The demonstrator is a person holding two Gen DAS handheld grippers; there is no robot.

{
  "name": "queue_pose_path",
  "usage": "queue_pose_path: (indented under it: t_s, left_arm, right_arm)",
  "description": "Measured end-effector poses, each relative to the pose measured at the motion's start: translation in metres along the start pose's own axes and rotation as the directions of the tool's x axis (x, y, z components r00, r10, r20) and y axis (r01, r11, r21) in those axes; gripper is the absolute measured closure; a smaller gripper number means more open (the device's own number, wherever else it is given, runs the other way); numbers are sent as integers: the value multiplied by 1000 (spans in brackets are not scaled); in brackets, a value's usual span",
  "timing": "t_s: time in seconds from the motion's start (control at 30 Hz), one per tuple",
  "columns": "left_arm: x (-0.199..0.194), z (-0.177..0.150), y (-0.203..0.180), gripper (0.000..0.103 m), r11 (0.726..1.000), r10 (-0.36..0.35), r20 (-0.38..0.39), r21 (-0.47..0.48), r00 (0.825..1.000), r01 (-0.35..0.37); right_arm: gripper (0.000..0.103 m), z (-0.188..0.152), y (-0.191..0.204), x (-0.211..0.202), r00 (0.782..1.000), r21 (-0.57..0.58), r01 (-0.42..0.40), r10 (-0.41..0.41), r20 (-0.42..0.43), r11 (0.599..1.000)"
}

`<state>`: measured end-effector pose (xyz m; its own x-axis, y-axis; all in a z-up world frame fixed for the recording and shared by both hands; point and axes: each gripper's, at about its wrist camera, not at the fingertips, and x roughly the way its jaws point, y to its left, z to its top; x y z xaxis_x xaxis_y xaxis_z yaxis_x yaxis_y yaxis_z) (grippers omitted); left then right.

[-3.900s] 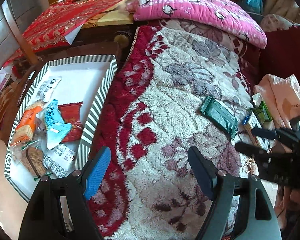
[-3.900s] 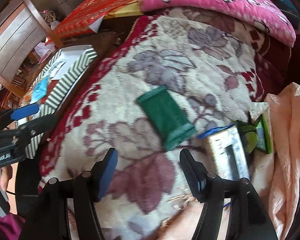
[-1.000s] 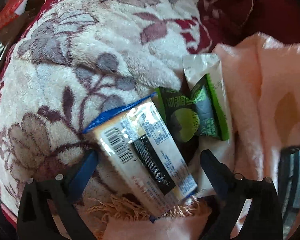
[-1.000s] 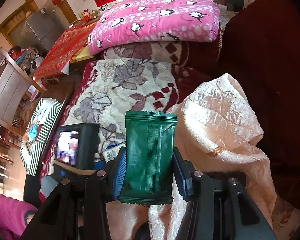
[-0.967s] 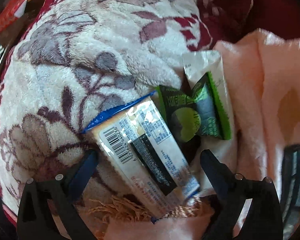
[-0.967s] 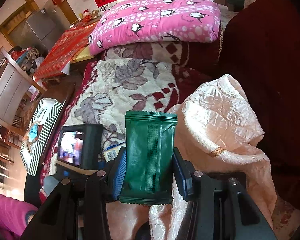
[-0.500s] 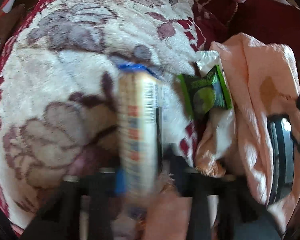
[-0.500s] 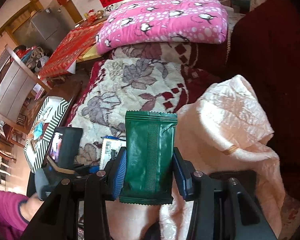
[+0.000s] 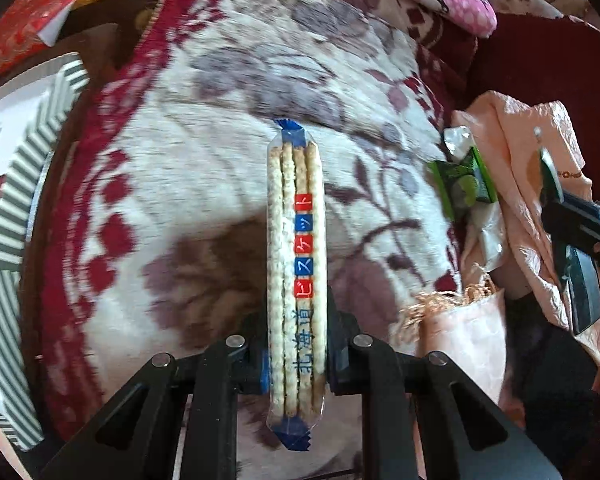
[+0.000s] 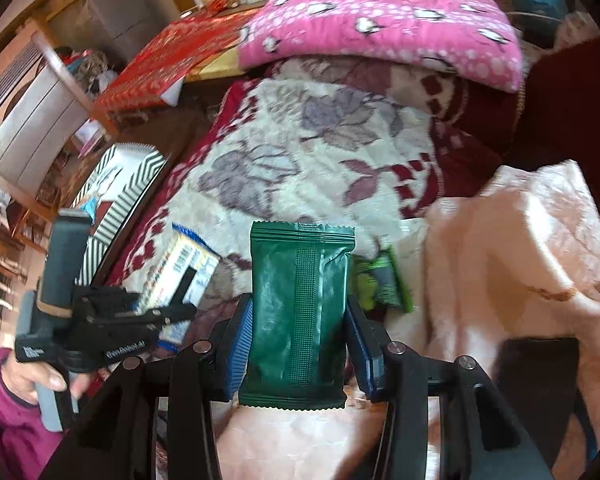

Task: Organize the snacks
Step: 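Grasp the long rice-cracker roll with the left gripper while the right holds the green packet, then carry the cracker roll and green packet over the tray and release both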

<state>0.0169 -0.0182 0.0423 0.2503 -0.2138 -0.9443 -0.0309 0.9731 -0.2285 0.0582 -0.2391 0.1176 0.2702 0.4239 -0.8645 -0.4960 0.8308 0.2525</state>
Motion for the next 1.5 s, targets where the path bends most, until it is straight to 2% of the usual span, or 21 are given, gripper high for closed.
queue_pose_path:
  t_s: [0.37,0.73,1.2,1.5]
  left_arm:
    - [-34,-14,43,85,995,99,69,-18,993,-98]
    - [-60,-18,80,85,983,179,134,-57,975,-173]
    - [-92,-18,119,85,972,218,194,-126,956,-196]
    - [-106,-20,139,85,968,222,212,-169,952,-188]
  right_arm:
    - [56,-9,58,53,992,27,-120,121,-32,992]
    - [56,1,104,82,989,1,-136,136,-52,991]
    - [56,25,154,103,984,-63,-162,157,-80,985]
    - [56,34,181,112,981,-101,-175,165,-97,979]
